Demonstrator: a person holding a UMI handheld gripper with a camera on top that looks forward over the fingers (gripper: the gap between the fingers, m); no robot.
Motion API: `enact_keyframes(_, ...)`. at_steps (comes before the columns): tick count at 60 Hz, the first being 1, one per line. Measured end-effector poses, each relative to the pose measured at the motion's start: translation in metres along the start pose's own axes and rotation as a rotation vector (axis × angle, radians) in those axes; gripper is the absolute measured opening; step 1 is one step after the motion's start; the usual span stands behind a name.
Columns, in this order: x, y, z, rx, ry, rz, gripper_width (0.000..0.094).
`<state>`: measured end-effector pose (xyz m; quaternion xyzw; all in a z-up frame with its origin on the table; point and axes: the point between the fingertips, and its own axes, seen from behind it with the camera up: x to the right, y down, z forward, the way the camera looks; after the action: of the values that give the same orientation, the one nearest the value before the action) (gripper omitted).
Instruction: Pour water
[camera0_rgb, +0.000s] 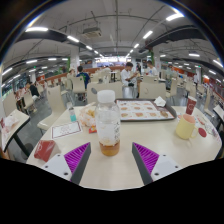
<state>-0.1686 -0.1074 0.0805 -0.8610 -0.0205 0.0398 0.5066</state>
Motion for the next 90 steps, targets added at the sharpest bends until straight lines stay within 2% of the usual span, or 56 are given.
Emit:
enact_keyframes(8, -0.008, -0.022, 0.046, 0.082, 0.027, -0.019, 0.0845)
enact_keyframes(14, -0.006, -0.026, 0.074, 0.105, 0.045, -0.03, 0.0814)
enact_keyframes(17, -0.005, -0.026, 0.084, 0.105, 0.054, -0.03, 0.076)
enact_keyframes(23, -0.006, -0.028, 0.097, 0.129, 0.044, -0.037, 0.0573)
enact_keyframes(34, -0.005, -0.029, 0.099, 0.135, 0.042, -0.029, 0.0438)
enact_keyframes(46, -0.008, -0.033, 0.094, 0.098, 0.015, -0.034, 0.0433)
enact_keyframes(55, 0.001, -0.079, 0.065, 0.128, -0.078, 0.163, 0.0432)
enact_keyframes(64, 0.032, -0.146, 0.035, 0.167, -0.223, 0.487, 0.0432)
enact_keyframes(72, 0.075, -0.186, 0.02, 0.162, -0.358, 0.846, 0.0434)
enact_keyframes(80, 0.129, -0.194, 0.035, 0.124, -0.472, 1.232, 0.0433)
enact_keyframes(90, 0.183, -0.179, 0.051, 0.068, -0.542, 1.588, 0.0431)
